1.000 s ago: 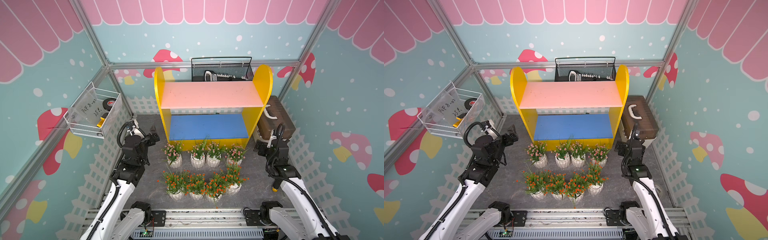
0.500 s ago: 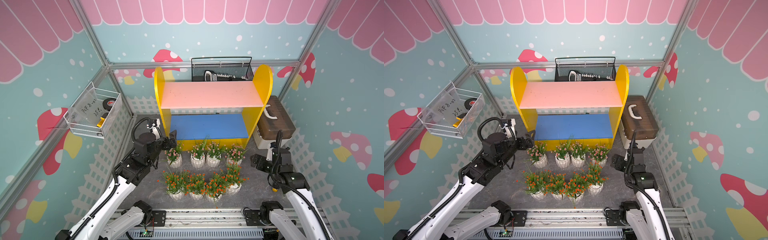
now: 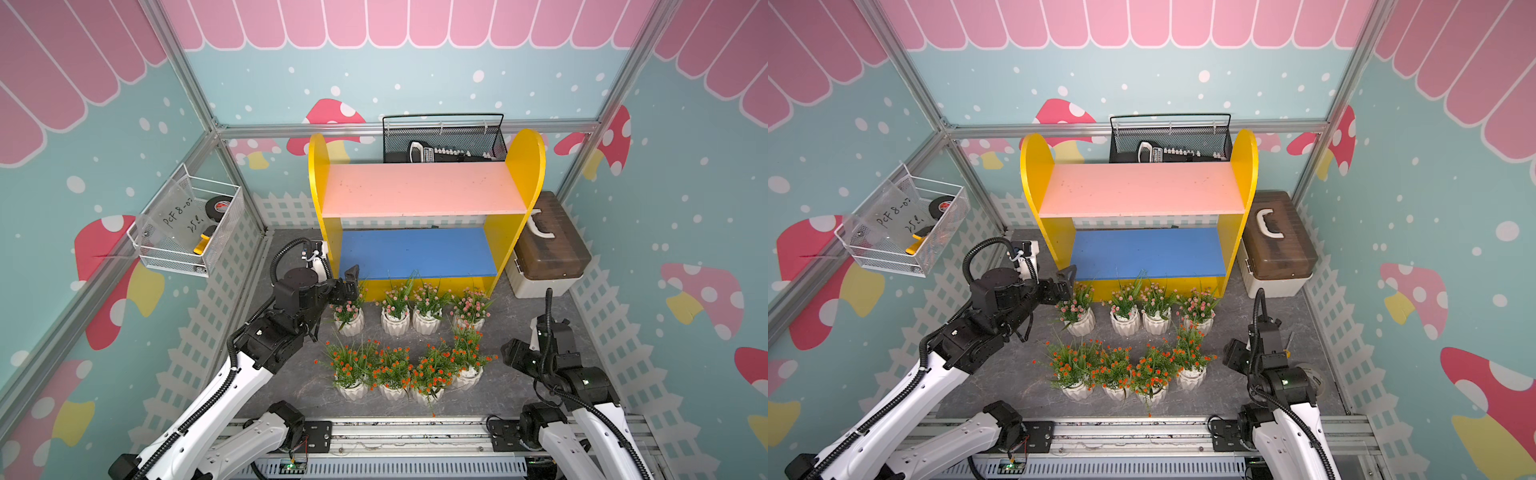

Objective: Place the baby's breath potted plants on the rack by color
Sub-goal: Pick up the baby's breath potted plant from the center of the board.

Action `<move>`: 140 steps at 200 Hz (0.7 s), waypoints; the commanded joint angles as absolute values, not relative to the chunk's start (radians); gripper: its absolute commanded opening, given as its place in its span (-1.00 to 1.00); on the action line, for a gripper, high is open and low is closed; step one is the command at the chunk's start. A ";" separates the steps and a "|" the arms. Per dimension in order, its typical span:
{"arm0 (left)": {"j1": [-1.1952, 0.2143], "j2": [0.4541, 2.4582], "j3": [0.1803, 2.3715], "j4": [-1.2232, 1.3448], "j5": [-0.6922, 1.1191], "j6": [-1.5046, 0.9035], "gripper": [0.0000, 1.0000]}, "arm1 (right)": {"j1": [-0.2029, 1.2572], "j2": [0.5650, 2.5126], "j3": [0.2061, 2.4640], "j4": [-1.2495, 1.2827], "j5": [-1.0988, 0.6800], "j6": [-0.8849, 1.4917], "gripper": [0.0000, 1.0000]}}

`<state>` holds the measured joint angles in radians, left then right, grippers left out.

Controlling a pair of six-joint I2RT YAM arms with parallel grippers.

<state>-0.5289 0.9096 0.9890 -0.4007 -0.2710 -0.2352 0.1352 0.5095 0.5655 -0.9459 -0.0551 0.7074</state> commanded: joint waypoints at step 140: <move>-0.595 0.899 0.996 -0.402 -0.283 -0.261 0.99 | 0.222 0.481 0.520 -0.959 -0.195 0.646 -0.13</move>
